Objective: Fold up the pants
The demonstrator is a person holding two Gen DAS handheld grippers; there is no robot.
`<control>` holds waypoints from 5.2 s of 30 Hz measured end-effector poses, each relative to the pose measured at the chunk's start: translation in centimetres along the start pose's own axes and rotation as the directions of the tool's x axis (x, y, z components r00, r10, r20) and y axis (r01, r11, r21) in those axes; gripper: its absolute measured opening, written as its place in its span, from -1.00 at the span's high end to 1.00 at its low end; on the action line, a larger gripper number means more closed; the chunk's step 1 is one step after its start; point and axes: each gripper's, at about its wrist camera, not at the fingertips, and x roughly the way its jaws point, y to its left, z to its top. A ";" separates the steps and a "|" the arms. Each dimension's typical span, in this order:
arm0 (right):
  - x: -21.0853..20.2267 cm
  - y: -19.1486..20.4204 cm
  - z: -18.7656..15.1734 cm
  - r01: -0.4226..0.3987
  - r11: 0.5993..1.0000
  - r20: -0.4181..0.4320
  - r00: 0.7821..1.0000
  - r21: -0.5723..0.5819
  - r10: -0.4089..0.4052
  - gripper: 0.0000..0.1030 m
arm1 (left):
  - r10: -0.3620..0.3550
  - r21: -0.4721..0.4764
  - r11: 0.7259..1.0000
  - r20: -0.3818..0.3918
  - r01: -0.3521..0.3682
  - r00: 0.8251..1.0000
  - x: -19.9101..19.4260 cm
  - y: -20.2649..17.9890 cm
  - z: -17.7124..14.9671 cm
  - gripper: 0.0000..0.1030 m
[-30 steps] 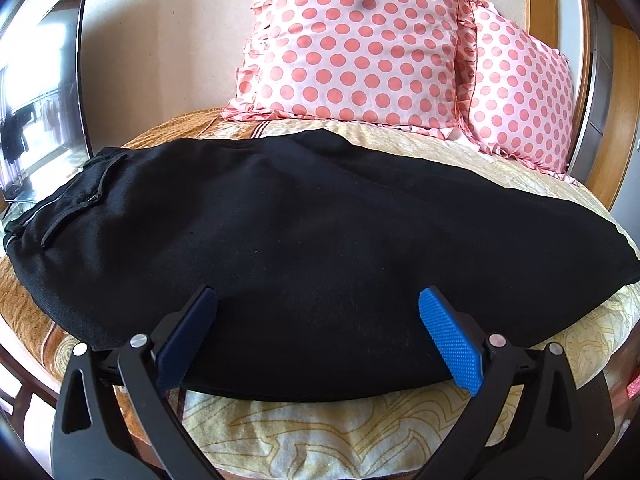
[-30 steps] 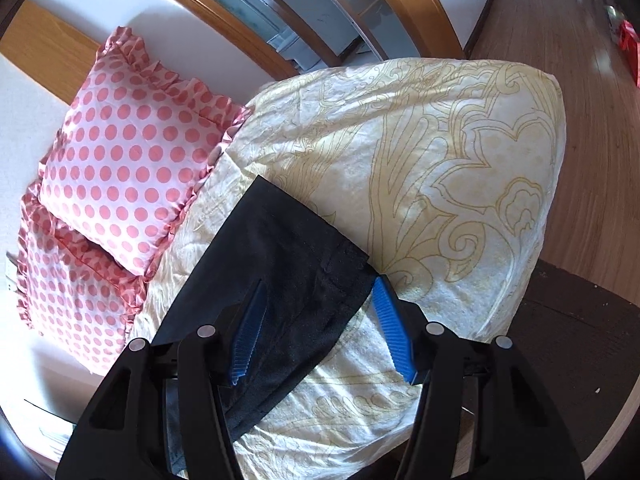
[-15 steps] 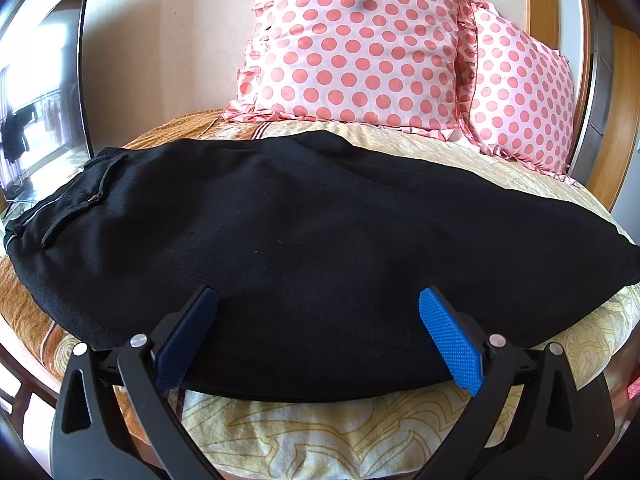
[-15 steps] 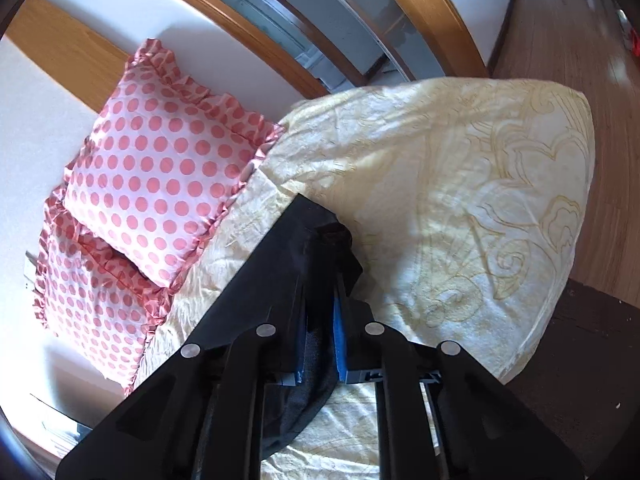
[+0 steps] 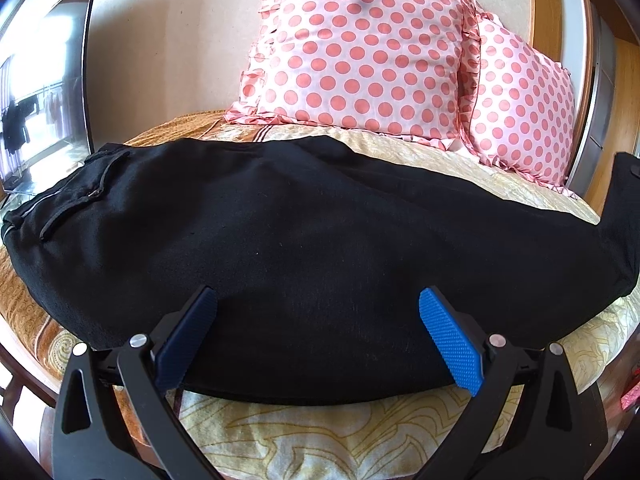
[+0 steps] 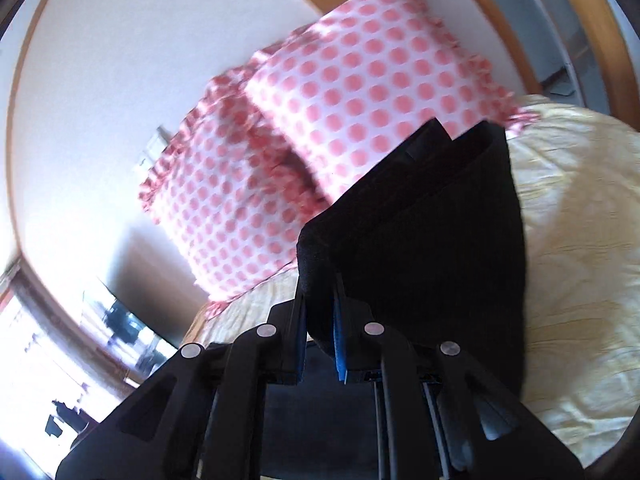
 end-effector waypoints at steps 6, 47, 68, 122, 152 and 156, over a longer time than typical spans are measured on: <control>11.5 10.4 -8.8 -0.243 0.967 -0.311 0.928 -0.079 0.208 0.78 | -0.018 -0.041 0.999 0.007 0.018 1.000 -0.1 0.1 0.2 -0.96; 19.3 20.7 -24.0 -0.386 0.885 -0.615 0.773 -0.261 0.156 0.00 | -0.059 -0.203 0.975 0.161 0.092 0.985 -6.9 5.7 -0.1 -0.96; 24.5 23.2 -22.5 -0.047 0.689 -0.370 0.869 -0.724 -0.329 -0.09 | 0.018 -0.255 0.967 0.146 0.019 0.989 -8.4 9.9 -0.8 -0.96; 18.2 21.9 -24.9 -0.179 0.738 -0.395 0.910 -0.651 -0.128 -0.76 | -0.301 -0.822 0.468 0.196 0.324 0.933 -3.3 29.1 1.9 -0.96; 18.4 21.5 -24.5 -0.173 0.753 -0.390 0.913 -0.634 -0.119 -0.76 | -0.292 -0.783 0.563 0.110 0.264 0.950 -2.8 27.2 3.6 -0.96; 18.1 21.4 -24.3 -0.176 0.756 -0.386 0.916 -0.631 -0.110 -0.76 | -0.249 -0.824 0.537 0.049 0.180 0.967 -1.9 27.8 2.8 -0.85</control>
